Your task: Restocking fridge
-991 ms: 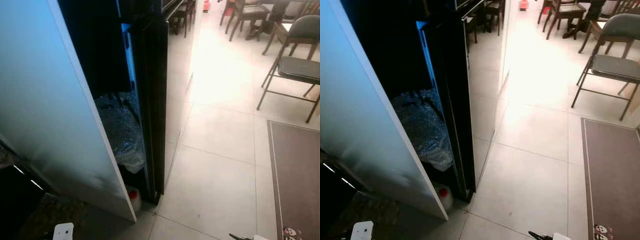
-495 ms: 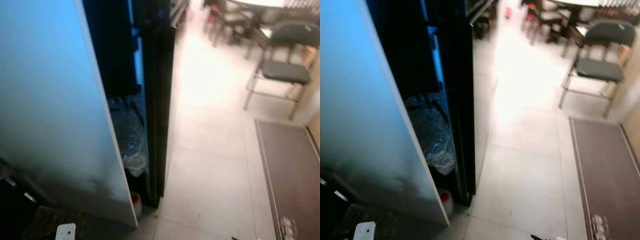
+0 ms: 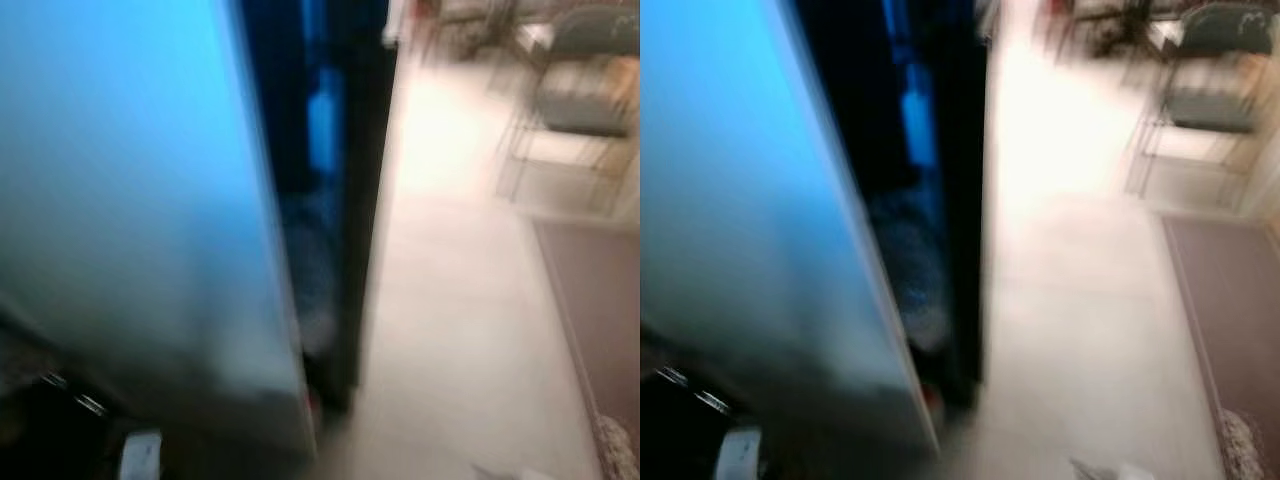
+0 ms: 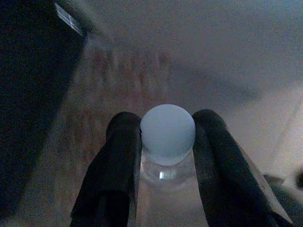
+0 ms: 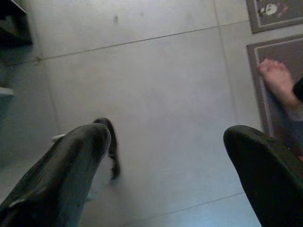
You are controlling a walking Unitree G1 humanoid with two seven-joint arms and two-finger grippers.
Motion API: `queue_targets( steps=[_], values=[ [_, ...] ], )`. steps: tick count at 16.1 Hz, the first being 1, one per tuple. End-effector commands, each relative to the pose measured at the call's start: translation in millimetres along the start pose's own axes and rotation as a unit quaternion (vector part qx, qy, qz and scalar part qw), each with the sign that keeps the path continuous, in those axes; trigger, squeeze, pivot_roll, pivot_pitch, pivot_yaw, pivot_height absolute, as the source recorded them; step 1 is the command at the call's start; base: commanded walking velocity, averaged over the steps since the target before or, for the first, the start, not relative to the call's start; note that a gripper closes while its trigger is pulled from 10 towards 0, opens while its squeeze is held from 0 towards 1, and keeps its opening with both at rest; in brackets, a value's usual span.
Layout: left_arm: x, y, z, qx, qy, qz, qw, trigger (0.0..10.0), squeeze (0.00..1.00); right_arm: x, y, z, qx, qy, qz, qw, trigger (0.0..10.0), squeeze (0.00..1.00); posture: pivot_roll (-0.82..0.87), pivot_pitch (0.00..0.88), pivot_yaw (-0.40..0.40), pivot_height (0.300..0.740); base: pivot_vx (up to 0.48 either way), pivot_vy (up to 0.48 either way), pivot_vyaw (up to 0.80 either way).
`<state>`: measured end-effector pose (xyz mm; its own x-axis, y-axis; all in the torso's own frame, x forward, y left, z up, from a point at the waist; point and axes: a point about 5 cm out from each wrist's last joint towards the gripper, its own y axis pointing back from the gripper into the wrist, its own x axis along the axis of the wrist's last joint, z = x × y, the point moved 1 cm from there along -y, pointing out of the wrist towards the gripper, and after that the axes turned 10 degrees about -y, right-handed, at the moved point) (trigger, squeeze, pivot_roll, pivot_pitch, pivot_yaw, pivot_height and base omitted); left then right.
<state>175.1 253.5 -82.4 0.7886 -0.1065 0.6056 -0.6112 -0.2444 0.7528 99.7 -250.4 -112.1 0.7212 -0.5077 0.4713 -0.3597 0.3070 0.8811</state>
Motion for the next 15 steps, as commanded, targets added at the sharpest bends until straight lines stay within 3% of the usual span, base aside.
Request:
queue_targets(
  steps=[1, 7, 13, 14, 15],
  values=[
    [-10, 2.5, -6.7, 0.007, -0.006, -0.017, 1.0, 10.0, 0.0, 3, -0.6, -12.0, 0.016, -0.005, 0.006, 1.0, 10.0, 0.0, -0.03, 0.0, 0.051, 0.74, 0.0, 0.251, -0.56],
    [-7, 1.5, -2.2, 0.005, -0.011, -0.015, 1.0, 10.0, 0.0, 7, -0.5, -11.7, 0.012, -0.013, 0.024, 1.0, 10.0, 0.0, -0.03, 0.0, 0.053, 0.74, 0.0, 0.0, 0.0],
    [-6, 1.1, -2.6, 0.008, -0.012, -0.015, 1.0, 10.0, 0.0, 26, 3.8, -14.8, 0.027, -0.017, 0.131, 0.991, 10.0, 0.0, -0.04, 0.0, 0.054, 0.74, 0.0, 0.0, 0.0],
    [-6, 1.0, -3.4, 0.009, -0.012, -0.015, 1.0, 10.0, 0.0, 109, 12.7, -37.8, 0.06, -0.007, 0.273, 0.96, 10.0, 0.0, -0.05, 0.0, 0.056, 0.74, 0.0, 0.0, 0.0],
    [-6, 0.9, -4.2, 0.01, -0.013, -0.015, 1.0, 10.0, 0.0, 156, 25.4, -49.4, 0.081, 0.004, 0.348, 0.934, 10.0, 0.0, -0.06, 0.0, 0.06, 0.74, 0.0, 0.0, 0.0]
  ],
)
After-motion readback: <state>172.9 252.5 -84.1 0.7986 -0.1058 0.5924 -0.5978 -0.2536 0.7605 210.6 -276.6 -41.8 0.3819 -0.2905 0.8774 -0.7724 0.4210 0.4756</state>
